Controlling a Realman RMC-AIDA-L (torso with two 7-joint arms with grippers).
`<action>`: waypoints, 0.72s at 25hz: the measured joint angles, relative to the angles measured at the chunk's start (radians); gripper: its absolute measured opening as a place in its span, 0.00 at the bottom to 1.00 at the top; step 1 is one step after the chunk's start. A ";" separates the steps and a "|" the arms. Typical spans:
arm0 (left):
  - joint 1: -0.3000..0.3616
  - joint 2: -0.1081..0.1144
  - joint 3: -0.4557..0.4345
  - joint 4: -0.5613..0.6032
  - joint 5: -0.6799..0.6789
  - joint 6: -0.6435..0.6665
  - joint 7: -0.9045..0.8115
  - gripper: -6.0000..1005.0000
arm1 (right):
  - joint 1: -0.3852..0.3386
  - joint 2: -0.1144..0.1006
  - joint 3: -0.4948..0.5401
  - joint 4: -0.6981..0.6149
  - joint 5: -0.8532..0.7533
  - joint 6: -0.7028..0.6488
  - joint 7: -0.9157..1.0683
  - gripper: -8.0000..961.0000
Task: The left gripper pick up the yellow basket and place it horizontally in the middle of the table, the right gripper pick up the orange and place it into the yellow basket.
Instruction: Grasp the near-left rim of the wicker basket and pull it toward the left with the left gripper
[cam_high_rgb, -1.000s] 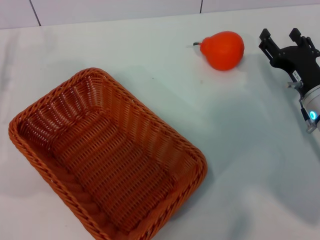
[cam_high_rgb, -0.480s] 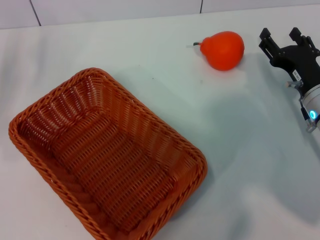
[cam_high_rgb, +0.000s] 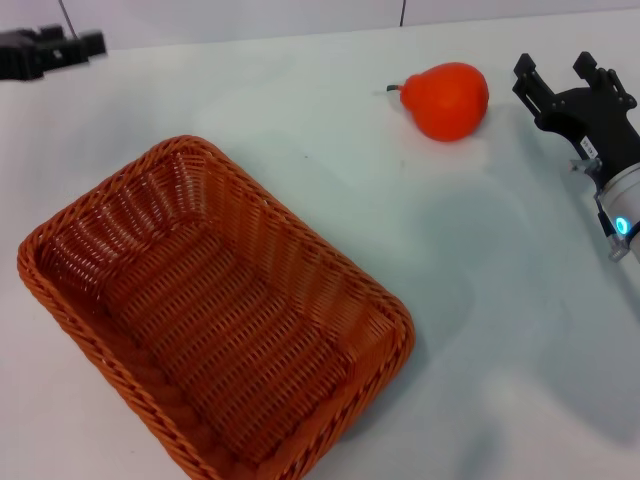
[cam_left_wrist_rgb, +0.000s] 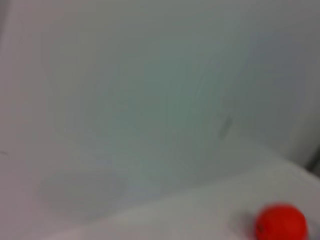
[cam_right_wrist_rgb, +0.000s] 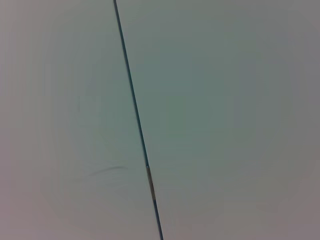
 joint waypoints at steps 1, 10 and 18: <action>-0.018 0.013 -0.006 0.017 0.062 0.042 -0.033 0.74 | 0.001 0.000 0.000 0.000 0.000 0.002 0.000 0.89; -0.112 0.017 -0.011 0.151 0.435 0.260 -0.166 0.78 | 0.010 0.000 0.000 0.000 0.000 0.008 0.000 0.88; -0.160 -0.081 0.001 0.233 0.706 0.304 -0.179 0.83 | 0.011 0.001 -0.001 0.000 0.000 0.011 0.000 0.88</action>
